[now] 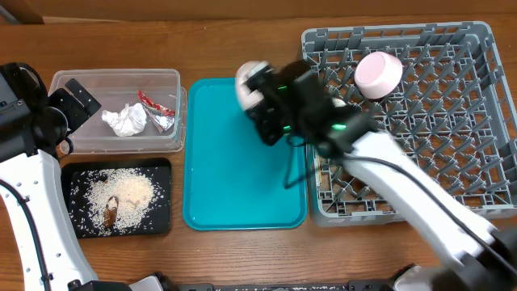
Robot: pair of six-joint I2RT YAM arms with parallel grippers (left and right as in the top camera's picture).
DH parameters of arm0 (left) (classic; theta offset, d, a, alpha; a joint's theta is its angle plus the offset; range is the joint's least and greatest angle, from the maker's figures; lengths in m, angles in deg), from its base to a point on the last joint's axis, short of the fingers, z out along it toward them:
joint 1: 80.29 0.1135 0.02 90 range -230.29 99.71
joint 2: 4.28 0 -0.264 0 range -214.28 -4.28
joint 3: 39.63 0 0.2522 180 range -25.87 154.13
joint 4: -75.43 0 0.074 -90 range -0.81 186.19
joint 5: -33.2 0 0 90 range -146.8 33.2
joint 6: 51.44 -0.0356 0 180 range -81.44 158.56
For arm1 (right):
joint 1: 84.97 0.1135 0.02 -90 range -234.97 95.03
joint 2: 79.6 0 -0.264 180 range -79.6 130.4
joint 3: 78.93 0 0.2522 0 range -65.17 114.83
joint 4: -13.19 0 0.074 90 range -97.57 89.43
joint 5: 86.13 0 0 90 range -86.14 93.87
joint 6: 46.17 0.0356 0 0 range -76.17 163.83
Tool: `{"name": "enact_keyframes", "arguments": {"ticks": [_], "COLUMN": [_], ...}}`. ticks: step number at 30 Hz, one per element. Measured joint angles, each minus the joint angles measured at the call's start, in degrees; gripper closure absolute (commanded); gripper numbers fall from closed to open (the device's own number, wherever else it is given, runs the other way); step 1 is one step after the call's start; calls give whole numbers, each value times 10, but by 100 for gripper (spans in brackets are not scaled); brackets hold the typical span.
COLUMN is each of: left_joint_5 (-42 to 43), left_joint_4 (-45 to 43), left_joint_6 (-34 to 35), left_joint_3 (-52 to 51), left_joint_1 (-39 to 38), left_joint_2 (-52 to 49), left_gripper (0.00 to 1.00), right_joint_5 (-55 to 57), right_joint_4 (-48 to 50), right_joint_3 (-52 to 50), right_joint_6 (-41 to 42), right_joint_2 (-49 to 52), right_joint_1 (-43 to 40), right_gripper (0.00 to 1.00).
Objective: Sort waste into correct bins and load items into the dishwasher
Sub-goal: 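Lift the white plate and carry it right into the rack, then stand the white plate upright in the rack slots and release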
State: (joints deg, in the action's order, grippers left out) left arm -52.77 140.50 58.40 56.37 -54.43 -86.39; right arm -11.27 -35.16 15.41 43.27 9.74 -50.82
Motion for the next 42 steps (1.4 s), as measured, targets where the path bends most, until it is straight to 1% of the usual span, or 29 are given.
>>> {"name": "enact_keyframes", "arguments": {"ticks": [5,8,14,17,22,27,33,42], "left_joint_5": [0,0,0,0,0,0,0,0], "left_joint_4": [0,0,0,0,0,0,0,0], "left_joint_6": [0,0,0,0,0,0,0,0], "left_joint_3": [0,0,0,0,0,0,0,0], "left_joint_1": [0,0,0,0,0,0,0,0], "left_joint_2": [0,0,0,0,0,0,0,0], "left_gripper": [0,0,0,0,0,0,0,0], "right_joint_5": [-28,-97,-272,-345,-422,-451,-463,-464], "right_joint_4": [-52,-85,-142,-145,-145,-148,-123,-101], "right_joint_3": [0,0,-1,-4,-16,-33,-36,-36], "right_joint_6": [55,80,103,108,106,90,75,72], "right_joint_2": [-87,-114,-114,-110,-93,-54,-1,9], "right_joint_1": [-100,-194,-372,-439,-525,-573,-579,-581], "right_gripper": [96,96,96,96,96,96,96,96]}}
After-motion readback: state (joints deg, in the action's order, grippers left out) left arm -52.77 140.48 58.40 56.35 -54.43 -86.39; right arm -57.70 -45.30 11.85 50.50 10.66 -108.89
